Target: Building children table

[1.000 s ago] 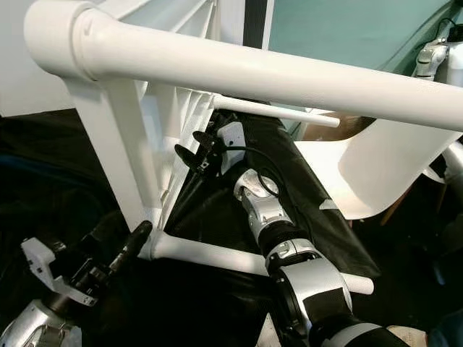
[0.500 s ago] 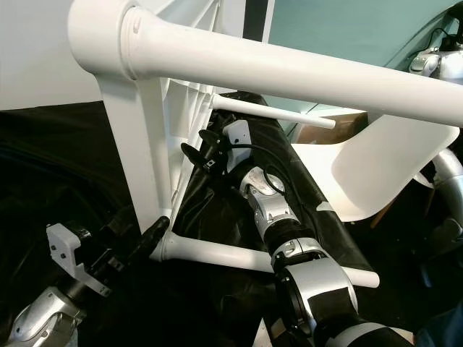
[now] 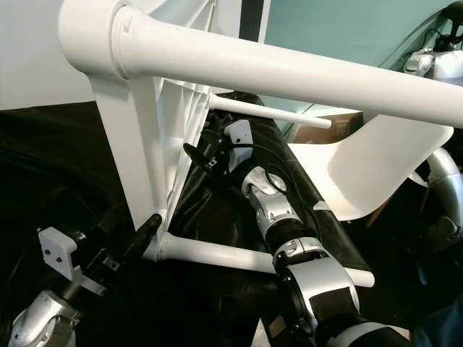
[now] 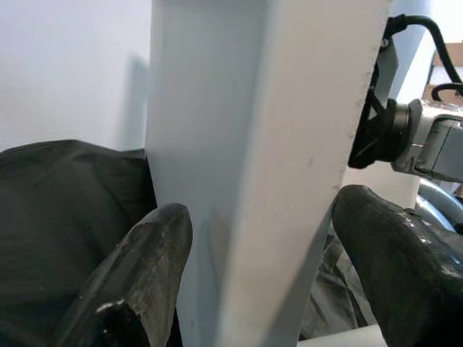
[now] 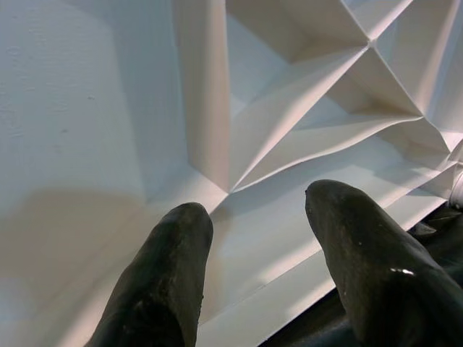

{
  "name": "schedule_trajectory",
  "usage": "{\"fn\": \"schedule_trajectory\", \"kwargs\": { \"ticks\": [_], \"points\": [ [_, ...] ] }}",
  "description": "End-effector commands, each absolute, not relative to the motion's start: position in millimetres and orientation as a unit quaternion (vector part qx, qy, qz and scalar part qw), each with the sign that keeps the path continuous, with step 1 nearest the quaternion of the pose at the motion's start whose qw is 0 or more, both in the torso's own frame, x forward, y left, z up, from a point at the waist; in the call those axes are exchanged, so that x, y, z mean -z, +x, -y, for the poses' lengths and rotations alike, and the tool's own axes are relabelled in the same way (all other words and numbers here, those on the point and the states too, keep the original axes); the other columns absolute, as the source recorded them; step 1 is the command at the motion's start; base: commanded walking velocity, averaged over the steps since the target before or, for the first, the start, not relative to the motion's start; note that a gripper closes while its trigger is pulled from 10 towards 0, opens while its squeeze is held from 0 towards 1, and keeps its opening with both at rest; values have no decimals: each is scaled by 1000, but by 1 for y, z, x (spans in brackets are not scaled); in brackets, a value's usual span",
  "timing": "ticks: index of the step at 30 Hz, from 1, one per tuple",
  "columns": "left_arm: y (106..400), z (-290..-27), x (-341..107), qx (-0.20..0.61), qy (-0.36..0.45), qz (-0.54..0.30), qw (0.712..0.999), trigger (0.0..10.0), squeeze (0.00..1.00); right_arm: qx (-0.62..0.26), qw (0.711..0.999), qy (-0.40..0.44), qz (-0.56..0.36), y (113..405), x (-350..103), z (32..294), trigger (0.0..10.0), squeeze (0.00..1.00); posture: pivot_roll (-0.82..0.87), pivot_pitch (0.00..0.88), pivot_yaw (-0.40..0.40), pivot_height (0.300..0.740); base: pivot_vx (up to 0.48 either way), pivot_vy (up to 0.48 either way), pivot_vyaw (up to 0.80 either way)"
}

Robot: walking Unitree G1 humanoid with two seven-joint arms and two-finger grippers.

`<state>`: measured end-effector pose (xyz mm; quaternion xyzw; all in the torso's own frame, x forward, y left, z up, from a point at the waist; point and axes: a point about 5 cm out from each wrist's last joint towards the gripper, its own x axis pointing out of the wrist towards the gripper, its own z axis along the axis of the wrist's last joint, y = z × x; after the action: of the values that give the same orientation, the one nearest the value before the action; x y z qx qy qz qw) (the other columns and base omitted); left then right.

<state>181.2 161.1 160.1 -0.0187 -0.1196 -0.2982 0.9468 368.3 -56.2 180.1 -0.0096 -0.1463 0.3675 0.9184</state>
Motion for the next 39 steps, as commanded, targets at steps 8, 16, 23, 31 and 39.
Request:
{"fn": "schedule_trajectory", "kwargs": {
  "ticks": [8,16,23,31,39],
  "points": [
    [179,-164,-153,245,-65,104,962,10000,0,-364,920,-12,147,370,-183,58,10000,0,147,0,-108,740,0,0,0],
    [174,-149,-149,255,-104,96,956,10000,0,-357,922,-13,147,371,-183,62,10000,0,140,0,-107,740,0,0,0],
    [180,-135,-152,259,-109,117,953,10000,0,-355,923,-12,146,370,-182,63,10000,0,138,0,-103,740,0,0,0],
    [186,-120,-162,280,-106,141,944,10000,0,-353,925,-11,144,370,-180,63,10000,0,136,0,-95,740,0,0,0],
    [208,-110,-162,255,-54,134,956,10000,0,-351,925,-14,143,370,-180,64,10000,0,119,0,-87,740,0,0,0]
  ]
}}
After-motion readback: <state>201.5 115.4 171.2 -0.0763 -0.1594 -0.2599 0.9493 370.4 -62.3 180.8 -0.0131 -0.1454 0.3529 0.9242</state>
